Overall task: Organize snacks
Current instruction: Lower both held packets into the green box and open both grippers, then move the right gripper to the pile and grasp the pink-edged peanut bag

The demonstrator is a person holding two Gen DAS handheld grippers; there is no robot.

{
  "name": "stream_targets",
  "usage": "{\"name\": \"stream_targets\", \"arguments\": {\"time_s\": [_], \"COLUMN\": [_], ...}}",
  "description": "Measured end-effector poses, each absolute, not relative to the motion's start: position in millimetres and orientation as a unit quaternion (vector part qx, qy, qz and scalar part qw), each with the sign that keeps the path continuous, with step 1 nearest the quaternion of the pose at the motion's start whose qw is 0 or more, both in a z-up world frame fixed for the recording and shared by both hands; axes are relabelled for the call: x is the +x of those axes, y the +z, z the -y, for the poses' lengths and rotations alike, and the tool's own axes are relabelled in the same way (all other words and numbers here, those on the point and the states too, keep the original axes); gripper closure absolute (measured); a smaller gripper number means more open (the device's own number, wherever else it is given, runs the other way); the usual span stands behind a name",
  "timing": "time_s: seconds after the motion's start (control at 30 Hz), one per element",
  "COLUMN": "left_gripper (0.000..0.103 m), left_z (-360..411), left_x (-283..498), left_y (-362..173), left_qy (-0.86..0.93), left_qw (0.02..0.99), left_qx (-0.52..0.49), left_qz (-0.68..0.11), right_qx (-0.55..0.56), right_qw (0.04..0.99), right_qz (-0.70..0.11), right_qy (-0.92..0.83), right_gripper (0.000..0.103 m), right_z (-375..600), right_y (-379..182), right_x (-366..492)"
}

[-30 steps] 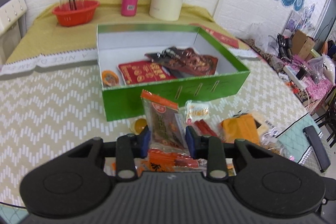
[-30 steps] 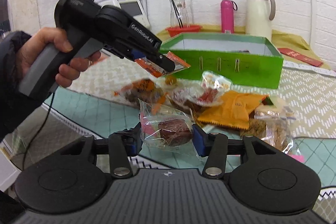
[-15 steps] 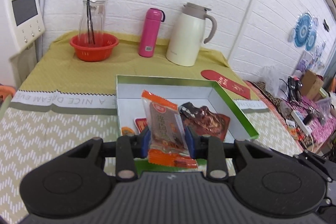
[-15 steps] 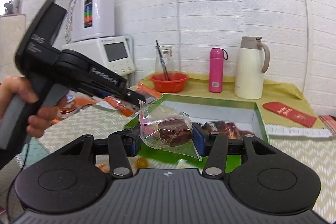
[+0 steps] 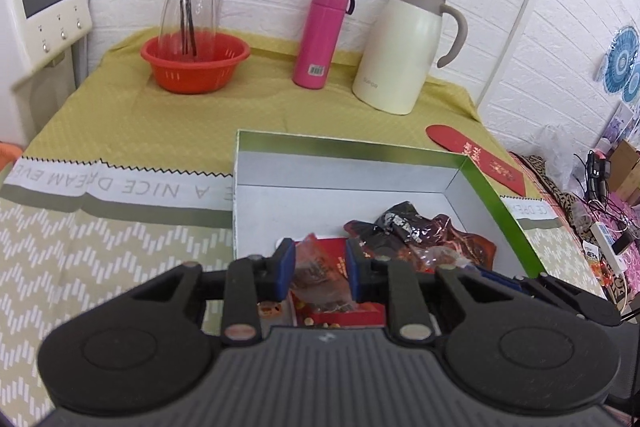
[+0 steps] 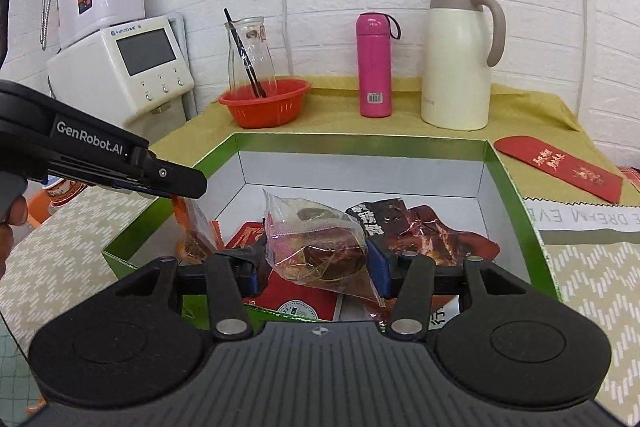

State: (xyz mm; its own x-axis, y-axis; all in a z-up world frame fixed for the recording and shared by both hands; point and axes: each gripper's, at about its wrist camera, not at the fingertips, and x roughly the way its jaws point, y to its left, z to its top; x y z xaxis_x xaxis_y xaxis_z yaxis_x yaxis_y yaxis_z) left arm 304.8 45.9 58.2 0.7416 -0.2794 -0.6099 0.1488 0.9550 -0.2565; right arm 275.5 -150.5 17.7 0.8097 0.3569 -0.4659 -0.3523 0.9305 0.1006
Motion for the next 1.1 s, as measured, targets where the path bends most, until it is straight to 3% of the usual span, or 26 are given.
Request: {"name": "stream_targets", "arguments": {"time_s": [0.17, 0.2, 0.23, 0.27, 0.47, 0.5, 0.53, 1.1], "left_gripper": [0.082, 0.075, 0.047, 0.034, 0.027, 0.021, 0.008, 0.007], "left_z": [-40, -40, -41, -43, -46, -44, -43, -32], "left_x": [309, 308, 306, 304, 291, 289, 285, 200], "left_y": [55, 55, 56, 58, 69, 71, 72, 91], "left_qy": [-0.118, -0.121, -0.128, -0.132, -0.129, -0.120, -0.109, -0.119], "left_qw": [0.929, 0.930, 0.931, 0.934, 0.941, 0.943, 0.947, 0.950], "left_qx": [-0.085, -0.086, -0.092, -0.103, -0.135, -0.129, -0.118, -0.053], "left_qz": [-0.341, -0.335, -0.328, -0.316, -0.283, -0.281, -0.277, -0.285], "right_qx": [0.004, -0.001, -0.007, -0.015, -0.063, -0.066, -0.067, -0.055], "right_qw": [0.942, 0.941, 0.943, 0.947, 0.958, 0.959, 0.959, 0.960], "right_qz": [-0.257, -0.255, -0.247, -0.234, -0.190, -0.188, -0.189, -0.195], "right_qy": [0.216, 0.223, 0.221, 0.217, 0.204, 0.201, 0.199, 0.192], "right_gripper": [0.014, 0.010, 0.000, 0.000, 0.000, 0.000, 0.000, 0.000], "right_z": [143, 142, 141, 141, 144, 146, 148, 177], "right_y": [11, 11, 13, 15, 27, 28, 29, 66], "right_x": [283, 283, 280, 277, 261, 259, 258, 193]}}
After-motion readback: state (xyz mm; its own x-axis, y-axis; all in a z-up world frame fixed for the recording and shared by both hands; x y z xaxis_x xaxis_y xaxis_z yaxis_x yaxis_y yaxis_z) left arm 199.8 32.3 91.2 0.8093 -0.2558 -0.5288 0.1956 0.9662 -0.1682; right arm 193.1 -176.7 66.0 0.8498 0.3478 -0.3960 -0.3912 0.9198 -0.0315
